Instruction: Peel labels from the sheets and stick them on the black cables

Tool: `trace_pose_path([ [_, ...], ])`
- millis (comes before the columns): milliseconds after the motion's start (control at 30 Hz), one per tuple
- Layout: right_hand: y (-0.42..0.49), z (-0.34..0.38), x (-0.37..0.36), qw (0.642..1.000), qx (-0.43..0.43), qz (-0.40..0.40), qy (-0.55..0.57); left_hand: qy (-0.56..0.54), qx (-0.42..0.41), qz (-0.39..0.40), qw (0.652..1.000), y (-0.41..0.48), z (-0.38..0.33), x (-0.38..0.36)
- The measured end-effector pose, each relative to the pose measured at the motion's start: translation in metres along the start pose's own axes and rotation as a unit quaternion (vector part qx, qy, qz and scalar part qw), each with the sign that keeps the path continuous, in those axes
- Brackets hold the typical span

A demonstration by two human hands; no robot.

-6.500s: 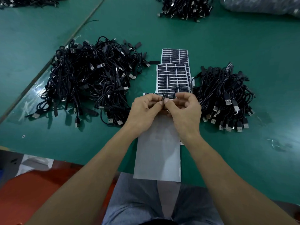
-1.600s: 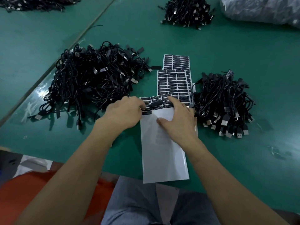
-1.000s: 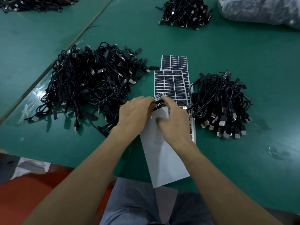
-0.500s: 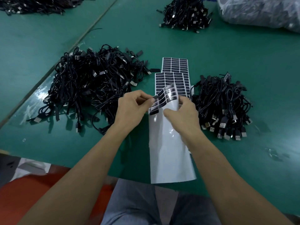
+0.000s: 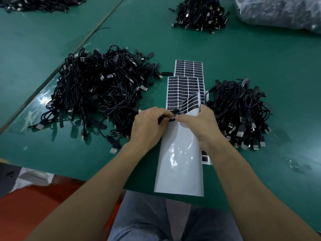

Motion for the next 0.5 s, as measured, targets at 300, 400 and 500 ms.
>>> trace_pose_path([
  [300,0.002,-0.014,0.002,0.997,0.002,-0.028,0.069,-0.045,-0.003,0.002,0.999,-0.001,-0.003,-0.002],
  [400,0.005,-0.019,0.004,0.995,0.003,-0.02,0.099,-0.042,-0.014,-0.003,0.999,-0.003,-0.004,-0.002],
  [500,0.006,-0.022,0.005,0.992,0.006,-0.011,0.124,-0.036,-0.014,-0.015,0.999,-0.003,-0.004,-0.001],
])
Point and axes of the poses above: each hand's wrist, its own y-axis towards the middle knuckle, its own x-axis out of the back of the hand, z = x × y, the point moved 5 cm from there along y, towards the middle knuckle, and after that the axes turned 2 degrees about y, right-handed, at the moved point
